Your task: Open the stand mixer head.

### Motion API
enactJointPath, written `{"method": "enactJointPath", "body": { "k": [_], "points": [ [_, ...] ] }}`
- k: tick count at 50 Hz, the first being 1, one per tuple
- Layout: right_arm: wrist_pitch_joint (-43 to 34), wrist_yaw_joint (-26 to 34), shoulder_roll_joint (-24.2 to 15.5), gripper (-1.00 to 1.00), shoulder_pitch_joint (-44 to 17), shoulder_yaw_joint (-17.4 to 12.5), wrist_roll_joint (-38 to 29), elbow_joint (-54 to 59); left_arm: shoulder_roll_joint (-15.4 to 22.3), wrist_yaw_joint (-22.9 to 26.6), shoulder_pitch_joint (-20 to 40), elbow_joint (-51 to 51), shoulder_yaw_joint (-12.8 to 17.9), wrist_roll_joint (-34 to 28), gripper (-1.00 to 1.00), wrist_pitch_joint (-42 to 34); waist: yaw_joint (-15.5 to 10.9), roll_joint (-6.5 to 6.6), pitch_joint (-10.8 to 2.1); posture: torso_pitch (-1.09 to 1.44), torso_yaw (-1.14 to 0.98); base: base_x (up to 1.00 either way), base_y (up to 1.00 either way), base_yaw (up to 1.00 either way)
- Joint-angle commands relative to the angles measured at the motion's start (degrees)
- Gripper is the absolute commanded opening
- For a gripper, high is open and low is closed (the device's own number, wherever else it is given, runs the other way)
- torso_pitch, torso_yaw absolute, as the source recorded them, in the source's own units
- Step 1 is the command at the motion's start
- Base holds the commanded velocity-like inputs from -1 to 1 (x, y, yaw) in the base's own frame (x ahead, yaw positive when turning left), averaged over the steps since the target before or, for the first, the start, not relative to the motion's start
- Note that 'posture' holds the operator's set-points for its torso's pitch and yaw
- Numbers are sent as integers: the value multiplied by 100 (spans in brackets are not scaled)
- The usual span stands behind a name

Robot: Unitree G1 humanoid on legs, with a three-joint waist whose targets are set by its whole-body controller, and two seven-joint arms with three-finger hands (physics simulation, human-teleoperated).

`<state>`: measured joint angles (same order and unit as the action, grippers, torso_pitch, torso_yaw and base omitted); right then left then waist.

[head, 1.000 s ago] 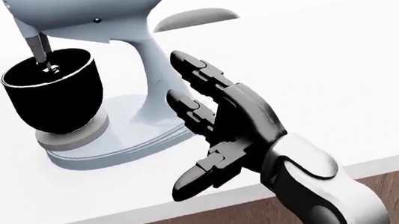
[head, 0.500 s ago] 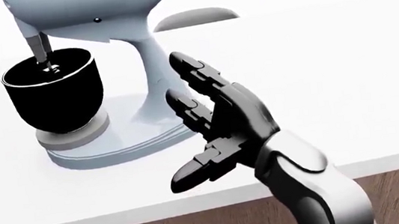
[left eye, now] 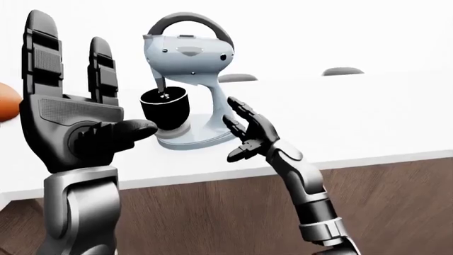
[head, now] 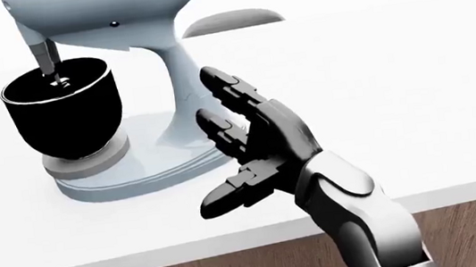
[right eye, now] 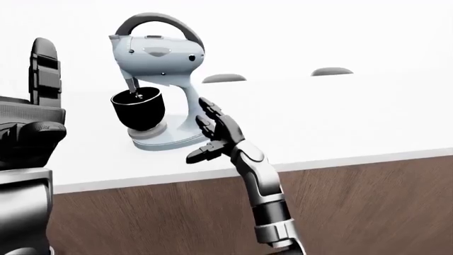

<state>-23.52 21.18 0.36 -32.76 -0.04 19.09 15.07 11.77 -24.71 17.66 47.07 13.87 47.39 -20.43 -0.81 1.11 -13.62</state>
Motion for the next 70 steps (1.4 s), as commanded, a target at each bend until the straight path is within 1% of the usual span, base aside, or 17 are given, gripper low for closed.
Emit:
{"method": "enactJointPath", "body": {
  "k": [1,14,27,34,40,53,61,66,70],
  "points": [
    [267,46,-1,100,-201,-34,41,-138,50,20,133,119,34,15,100,71,1,20,-54,-30,0,0,0,0],
    [690,155,-9,100,-419,-82,-9,584,48,14,116,125,38,23,100,76,4,29,-56,-30,0,0,0,0],
    [1122,272,-23,100,-889,-161,2,1481,77,-3,182,82,38,29,100,72,9,44,-52,-30,0,0,0,0],
    [1549,406,-14,100,-1101,-206,-29,2248,117,-40,229,87,71,67,100,44,24,59,-48,-30,0,0,0,0],
    [1699,443,-29,100,-1302,-240,-28,2586,119,-54,224,88,68,85,100,54,31,72,-42,-30,0,0,0,0],
    [890,175,-57,100,-681,-135,64,962,90,-26,156,124,49,71,100,56,-7,40,-17,-30,0,0,0,0],
    [131,-118,-47,100,-206,-73,284,-535,61,17,119,116,43,36,100,68,-25,18,-23,-30,0,0,0,0],
    [-286,-354,-75,100,-153,-110,542,-1251,45,25,95,131,42,28,100,66,-29,6,-31,-30,0,0,0,0],
    [-470,-493,-98,100,-118,-109,662,-1595,53,6,86,152,56,47,100,59,-32,-2,-34,-30,0,0,0,0]
  ]
}}
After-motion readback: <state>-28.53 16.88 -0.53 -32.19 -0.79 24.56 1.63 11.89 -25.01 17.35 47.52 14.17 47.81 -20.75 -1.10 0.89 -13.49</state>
